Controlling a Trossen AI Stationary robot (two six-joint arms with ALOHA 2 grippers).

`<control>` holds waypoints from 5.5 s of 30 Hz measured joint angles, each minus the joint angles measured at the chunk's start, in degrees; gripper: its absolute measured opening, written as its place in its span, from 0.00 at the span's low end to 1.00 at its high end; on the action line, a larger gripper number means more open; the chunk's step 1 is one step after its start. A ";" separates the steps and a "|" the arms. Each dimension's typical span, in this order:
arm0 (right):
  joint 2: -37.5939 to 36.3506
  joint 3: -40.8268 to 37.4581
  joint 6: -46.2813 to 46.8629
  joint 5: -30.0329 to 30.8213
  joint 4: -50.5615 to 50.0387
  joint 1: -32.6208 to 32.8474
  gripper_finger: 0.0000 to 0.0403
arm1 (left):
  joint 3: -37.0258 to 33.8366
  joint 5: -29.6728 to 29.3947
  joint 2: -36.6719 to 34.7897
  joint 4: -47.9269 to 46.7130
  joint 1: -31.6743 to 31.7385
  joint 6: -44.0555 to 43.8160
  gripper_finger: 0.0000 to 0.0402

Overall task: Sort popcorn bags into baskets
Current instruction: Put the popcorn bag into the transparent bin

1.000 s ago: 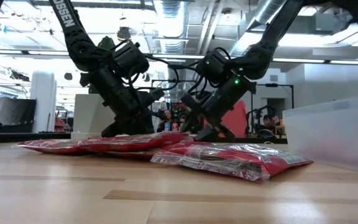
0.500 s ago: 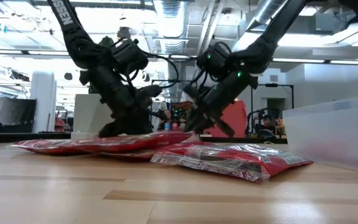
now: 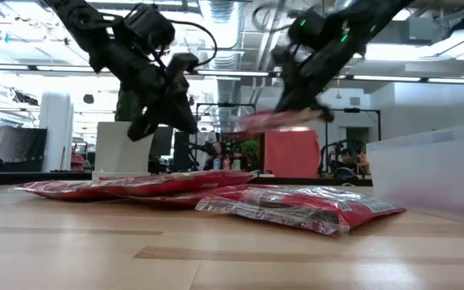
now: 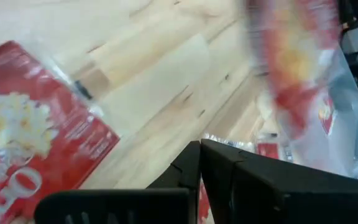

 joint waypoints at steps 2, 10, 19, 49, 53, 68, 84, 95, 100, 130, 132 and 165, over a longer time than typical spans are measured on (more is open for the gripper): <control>-4.94 0.00 -0.89 0.14 -7.24 1.61 0.04 | 0.04 -0.01 -1.20 -0.14 0.02 0.31 0.00; -23.83 -1.26 11.80 9.88 -30.86 17.24 0.04 | 0.07 1.11 -2.03 -1.00 -0.20 0.03 0.00; -36.41 -9.20 47.70 27.23 -41.08 46.80 0.06 | 0.07 1.11 -2.03 -1.35 -0.32 0.06 0.00; -30.54 -15.61 85.13 26.30 -52.72 74.42 0.13 | 0.11 0.00 -2.03 -1.68 -0.32 0.47 0.00; -29.68 -15.61 84.70 25.96 -52.10 74.41 0.16 | 0.13 -0.11 -2.03 -1.68 -0.32 0.47 0.00; -30.70 -11.78 82.85 26.43 -54.04 72.35 0.43 | 0.20 6.87 -2.97 -5.52 1.03 4.34 0.00; -26.19 -6.47 31.91 35.63 -25.29 30.33 0.48 | -4.26 -10.16 -17.89 -31.12 2.56 6.14 0.00; -5.53 -6.49 15.98 20.71 9.40 10.20 0.61 | -15.54 -14.57 -15.80 -26.58 3.86 -0.64 0.00; 6.63 -6.47 18.29 13.60 25.76 7.56 0.59 | -18.76 -15.15 -15.02 -19.14 5.01 -2.16 0.00; 25.84 5.97 16.04 5.34 30.18 2.88 0.55 | -14.87 -16.72 -6.45 -3.20 8.40 1.91 0.00; 25.84 5.97 16.04 5.36 29.28 2.84 0.55 | -14.60 -15.21 -3.21 -1.76 8.39 1.50 0.00; 29.92 6.21 18.13 8.29 22.34 2.85 0.64 | -13.26 -5.92 12.37 11.32 7.96 -2.27 0.00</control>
